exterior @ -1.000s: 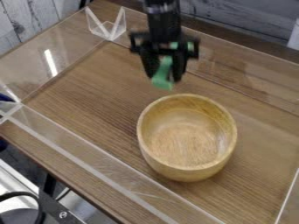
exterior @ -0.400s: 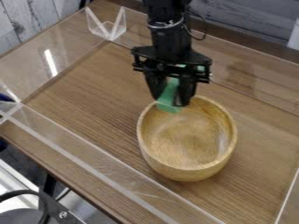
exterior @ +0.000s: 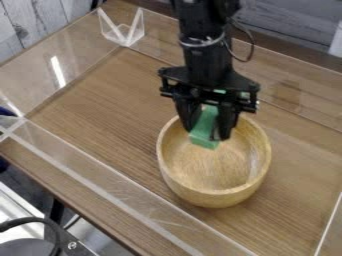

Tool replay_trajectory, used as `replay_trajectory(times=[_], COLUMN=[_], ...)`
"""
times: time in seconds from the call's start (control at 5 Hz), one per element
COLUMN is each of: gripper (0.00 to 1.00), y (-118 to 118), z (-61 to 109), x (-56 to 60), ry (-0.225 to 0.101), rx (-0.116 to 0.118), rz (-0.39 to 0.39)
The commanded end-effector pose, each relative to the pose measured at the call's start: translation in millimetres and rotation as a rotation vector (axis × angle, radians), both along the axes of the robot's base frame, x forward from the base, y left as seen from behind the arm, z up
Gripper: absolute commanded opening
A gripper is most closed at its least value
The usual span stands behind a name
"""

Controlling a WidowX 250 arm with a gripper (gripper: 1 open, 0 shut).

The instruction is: Put the green block in the brown bowl

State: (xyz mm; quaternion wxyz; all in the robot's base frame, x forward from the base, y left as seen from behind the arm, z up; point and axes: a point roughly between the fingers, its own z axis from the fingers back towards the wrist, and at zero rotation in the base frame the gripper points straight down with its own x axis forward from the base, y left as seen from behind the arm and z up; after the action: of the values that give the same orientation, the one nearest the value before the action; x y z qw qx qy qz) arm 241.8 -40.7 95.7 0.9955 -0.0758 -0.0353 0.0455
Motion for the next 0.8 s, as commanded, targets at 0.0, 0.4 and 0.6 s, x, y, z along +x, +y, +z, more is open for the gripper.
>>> replay_trajectory(times=[0.0,0.4,0.6], gripper=[0.0,0.0,0.0], y=[-9.8,-17.9,-23.5], z=[11.6,-24.6,-30.0], x=[-0.1,-4.4,-0.1], ry=[-0.033,0.03,0.041], rx=[0.014,0.024,0.037], rz=[-0.04,-0.076,-0.063])
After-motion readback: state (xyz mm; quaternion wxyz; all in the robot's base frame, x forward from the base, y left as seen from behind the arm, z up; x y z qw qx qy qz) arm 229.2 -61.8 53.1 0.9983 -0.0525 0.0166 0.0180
